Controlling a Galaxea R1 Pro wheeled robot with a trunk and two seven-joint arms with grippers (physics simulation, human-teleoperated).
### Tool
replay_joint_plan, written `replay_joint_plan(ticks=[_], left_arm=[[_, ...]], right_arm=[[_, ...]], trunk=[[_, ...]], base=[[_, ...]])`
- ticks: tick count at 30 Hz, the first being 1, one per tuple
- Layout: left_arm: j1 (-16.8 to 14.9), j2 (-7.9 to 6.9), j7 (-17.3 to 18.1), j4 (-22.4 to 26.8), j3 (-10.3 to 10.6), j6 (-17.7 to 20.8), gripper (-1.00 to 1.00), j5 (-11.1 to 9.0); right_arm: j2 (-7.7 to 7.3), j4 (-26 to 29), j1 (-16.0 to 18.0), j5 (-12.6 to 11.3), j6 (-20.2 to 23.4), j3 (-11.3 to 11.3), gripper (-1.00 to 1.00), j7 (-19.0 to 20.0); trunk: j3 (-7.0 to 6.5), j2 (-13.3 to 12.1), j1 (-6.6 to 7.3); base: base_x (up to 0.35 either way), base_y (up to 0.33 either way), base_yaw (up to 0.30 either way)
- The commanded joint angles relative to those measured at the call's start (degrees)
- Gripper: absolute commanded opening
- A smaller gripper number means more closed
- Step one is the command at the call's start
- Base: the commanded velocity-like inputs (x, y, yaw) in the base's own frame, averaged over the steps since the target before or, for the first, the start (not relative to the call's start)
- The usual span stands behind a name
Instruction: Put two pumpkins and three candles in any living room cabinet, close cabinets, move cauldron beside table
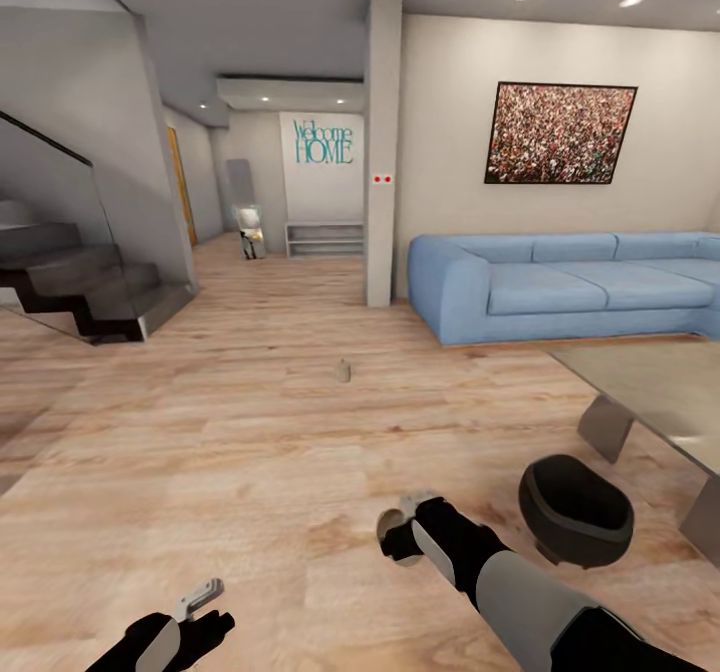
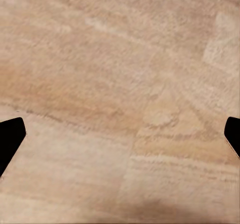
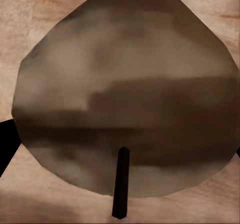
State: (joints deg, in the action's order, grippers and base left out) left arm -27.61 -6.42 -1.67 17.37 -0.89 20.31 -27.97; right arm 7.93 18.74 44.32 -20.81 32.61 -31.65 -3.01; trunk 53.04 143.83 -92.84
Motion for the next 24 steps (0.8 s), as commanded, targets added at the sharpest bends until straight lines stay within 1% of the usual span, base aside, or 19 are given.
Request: replay_joint_plan(ticks=[1, 9, 14, 18, 19, 24], left_arm=[[0.0, 0.00, -0.2, 0.1, -0.1, 0.3, 1.00, -0.4], [0.0, 0.03, -0.2, 0.1, -0.1, 0.3, 1.00, -0.4], [0.0, 0.01, -0.2, 0.1, -0.1, 0.3, 1.00, -0.4], [0.0, 0.00, -0.2, 0.2, -0.1, 0.3, 1.00, -0.4], [0.0, 0.00, -0.1, 0.2, -0.1, 0.3, 1.00, -0.4], [0.0, 0.00, -0.1, 0.2, -0.1, 0.3, 1.00, -0.4]], right_arm=[[-0.02, 0.1, 0.1, -0.7, 0.2, -0.4, -1.00, -0.4], [-0.02, 0.1, 0.1, -0.7, 0.2, -0.4, -1.00, -0.4], [-0.02, 0.1, 0.1, -0.7, 0.2, -0.3, -1.00, -0.4], [-0.04, 0.1, 0.1, -0.8, -1.3, -0.3, -1.00, -0.4], [-0.05, 0.1, 0.1, -0.7, -2.8, -0.3, -1.00, -0.5], [-0.10, 0.1, 0.1, -0.7, -3.5, -0.3, -1.00, -0.5]], trunk=[[0.06, 0.0, -0.02], [0.06, 0.0, -0.02], [0.06, 0.0, -0.02], [0.04, 0.0, -0.02], [0.04, 0.0, -0.02], [0.03, 0.0, -0.02]], base=[[0.284, 0.240, 0.000], [0.285, 0.239, -0.006], [0.285, 0.238, -0.167], [0.285, 0.238, -0.135], [0.285, 0.238, -0.027], [0.285, 0.238, -0.010]])
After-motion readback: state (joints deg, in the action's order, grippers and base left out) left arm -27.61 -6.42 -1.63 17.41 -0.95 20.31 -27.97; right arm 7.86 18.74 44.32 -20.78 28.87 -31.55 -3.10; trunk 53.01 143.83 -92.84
